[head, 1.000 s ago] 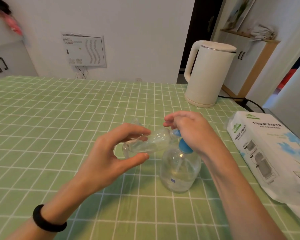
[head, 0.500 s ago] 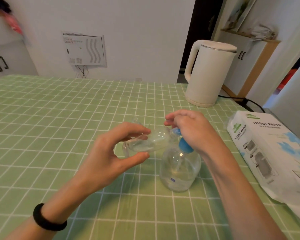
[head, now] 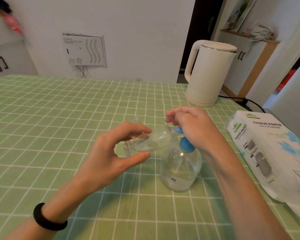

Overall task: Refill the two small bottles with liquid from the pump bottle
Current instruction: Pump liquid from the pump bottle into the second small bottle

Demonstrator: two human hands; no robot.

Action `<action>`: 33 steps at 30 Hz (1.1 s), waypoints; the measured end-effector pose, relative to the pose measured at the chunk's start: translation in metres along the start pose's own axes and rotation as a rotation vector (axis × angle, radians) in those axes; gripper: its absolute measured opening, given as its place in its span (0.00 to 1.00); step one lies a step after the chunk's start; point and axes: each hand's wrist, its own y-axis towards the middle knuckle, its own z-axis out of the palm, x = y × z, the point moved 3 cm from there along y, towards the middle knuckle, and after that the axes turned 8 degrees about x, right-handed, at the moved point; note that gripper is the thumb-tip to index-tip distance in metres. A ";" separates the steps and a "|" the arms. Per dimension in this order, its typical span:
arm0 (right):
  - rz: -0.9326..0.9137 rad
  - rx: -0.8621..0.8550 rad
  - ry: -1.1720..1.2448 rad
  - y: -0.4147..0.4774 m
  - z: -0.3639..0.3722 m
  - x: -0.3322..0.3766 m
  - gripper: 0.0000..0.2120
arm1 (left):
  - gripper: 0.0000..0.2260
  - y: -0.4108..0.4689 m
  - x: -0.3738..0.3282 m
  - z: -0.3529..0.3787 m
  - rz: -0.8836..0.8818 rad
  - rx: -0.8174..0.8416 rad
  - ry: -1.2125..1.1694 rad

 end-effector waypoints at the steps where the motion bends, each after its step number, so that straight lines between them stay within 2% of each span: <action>1: 0.021 0.017 0.019 0.000 0.001 -0.001 0.16 | 0.20 0.000 0.000 0.000 -0.001 0.002 0.001; 5: 0.064 0.070 0.031 -0.003 0.004 -0.003 0.17 | 0.19 -0.001 0.001 0.001 -0.004 0.005 0.003; 13: -0.018 0.005 -0.049 -0.002 -0.001 0.002 0.16 | 0.20 -0.001 0.002 0.001 -0.009 0.000 -0.005; 21: 0.084 0.081 0.037 -0.002 0.004 -0.003 0.17 | 0.19 0.000 0.001 0.002 -0.019 0.001 -0.007; 29: -0.003 0.006 -0.026 -0.002 -0.001 0.001 0.14 | 0.20 -0.001 0.003 0.002 -0.004 -0.017 -0.020; 33: 0.013 0.025 -0.008 0.000 0.000 0.002 0.15 | 0.20 0.000 0.005 0.003 0.002 -0.018 -0.022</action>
